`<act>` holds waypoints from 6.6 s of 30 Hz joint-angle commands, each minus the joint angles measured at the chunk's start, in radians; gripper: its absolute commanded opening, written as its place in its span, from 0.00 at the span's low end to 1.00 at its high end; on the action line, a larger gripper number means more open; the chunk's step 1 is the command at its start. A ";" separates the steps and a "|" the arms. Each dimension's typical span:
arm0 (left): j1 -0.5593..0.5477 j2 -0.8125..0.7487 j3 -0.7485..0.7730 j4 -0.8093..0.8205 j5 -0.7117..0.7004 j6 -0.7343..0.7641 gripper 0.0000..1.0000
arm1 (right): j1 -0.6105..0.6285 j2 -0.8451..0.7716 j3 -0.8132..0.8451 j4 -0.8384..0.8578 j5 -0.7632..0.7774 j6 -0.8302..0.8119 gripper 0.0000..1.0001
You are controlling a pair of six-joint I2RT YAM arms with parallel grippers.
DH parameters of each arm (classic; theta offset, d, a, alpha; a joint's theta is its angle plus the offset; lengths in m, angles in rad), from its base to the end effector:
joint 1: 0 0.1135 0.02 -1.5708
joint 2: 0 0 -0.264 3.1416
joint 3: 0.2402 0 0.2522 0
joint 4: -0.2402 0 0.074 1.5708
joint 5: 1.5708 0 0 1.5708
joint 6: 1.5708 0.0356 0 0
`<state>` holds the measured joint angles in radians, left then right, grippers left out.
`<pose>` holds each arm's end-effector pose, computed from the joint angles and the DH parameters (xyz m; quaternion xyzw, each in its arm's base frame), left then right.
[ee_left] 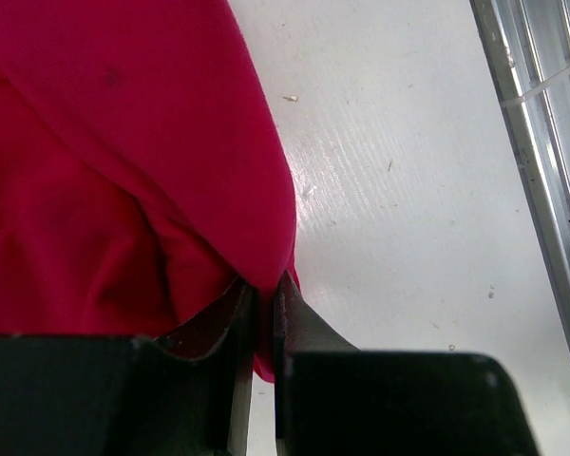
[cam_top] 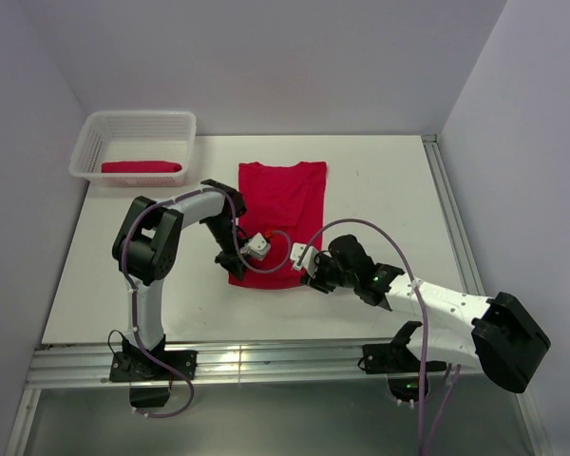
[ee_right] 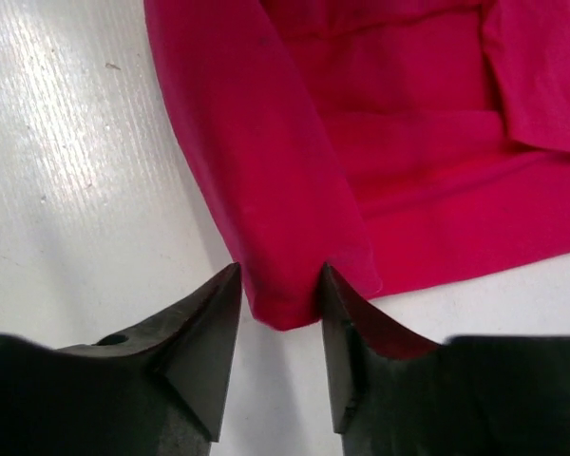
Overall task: Roll the t-shirts
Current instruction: Roll the tshirt
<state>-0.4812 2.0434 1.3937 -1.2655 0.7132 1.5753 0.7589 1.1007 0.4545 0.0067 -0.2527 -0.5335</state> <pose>0.2883 -0.1768 0.1532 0.7598 0.5279 -0.3773 0.0418 0.1529 0.1573 0.1845 -0.5789 0.6736 0.1620 0.4299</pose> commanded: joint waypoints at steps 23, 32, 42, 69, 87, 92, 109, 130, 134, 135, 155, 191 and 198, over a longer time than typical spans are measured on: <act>0.000 0.000 0.016 -0.037 -0.057 -0.008 0.06 | -0.043 0.033 0.191 -0.330 -0.255 0.092 0.00; 0.023 -0.008 0.030 -0.092 -0.034 0.003 0.06 | -0.176 0.183 0.321 -0.441 -0.381 0.115 0.00; 0.065 -0.025 0.021 -0.106 -0.027 0.009 0.05 | -0.233 0.450 0.493 -0.614 -0.514 0.110 0.00; 0.092 -0.052 -0.035 -0.109 -0.107 0.032 0.03 | -0.107 0.277 0.035 0.119 -0.473 0.894 0.00; 0.105 -0.120 -0.025 -0.112 -0.181 0.040 0.00 | 0.057 0.257 -0.008 0.309 -0.358 1.158 0.00; 0.105 -0.086 0.002 -0.110 -0.199 0.037 0.00 | 0.056 0.266 -0.046 0.387 -0.330 1.219 0.00; 0.105 -0.068 0.045 -0.110 -0.205 0.032 0.00 | 0.026 0.133 -0.093 0.400 -0.217 1.382 0.00; 0.102 0.040 0.140 -0.110 -0.199 0.003 0.00 | -0.078 0.195 -0.100 0.300 -0.088 1.377 0.00; 0.099 0.089 0.166 -0.110 -0.224 -0.012 0.01 | -0.078 0.260 -0.070 0.268 -0.076 1.359 0.00; 0.099 0.099 0.171 -0.109 -0.230 -0.012 0.00 | -0.076 0.280 -0.071 0.269 -0.073 1.359 0.00; 0.099 0.124 0.280 -0.106 -0.235 -0.130 0.34 | -0.029 0.294 -0.014 0.173 0.076 1.307 0.00; 0.372 -0.213 0.213 -0.039 0.178 -0.251 0.88 | 0.031 0.409 0.113 0.178 0.057 1.281 0.00; 0.378 -0.494 -0.178 0.410 0.154 -0.316 0.87 | 0.030 0.429 0.188 0.142 0.012 1.313 0.00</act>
<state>-0.0986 1.6348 1.2968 -1.0870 0.8330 1.2758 0.7830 1.5303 0.5911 0.1589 -0.2302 0.7681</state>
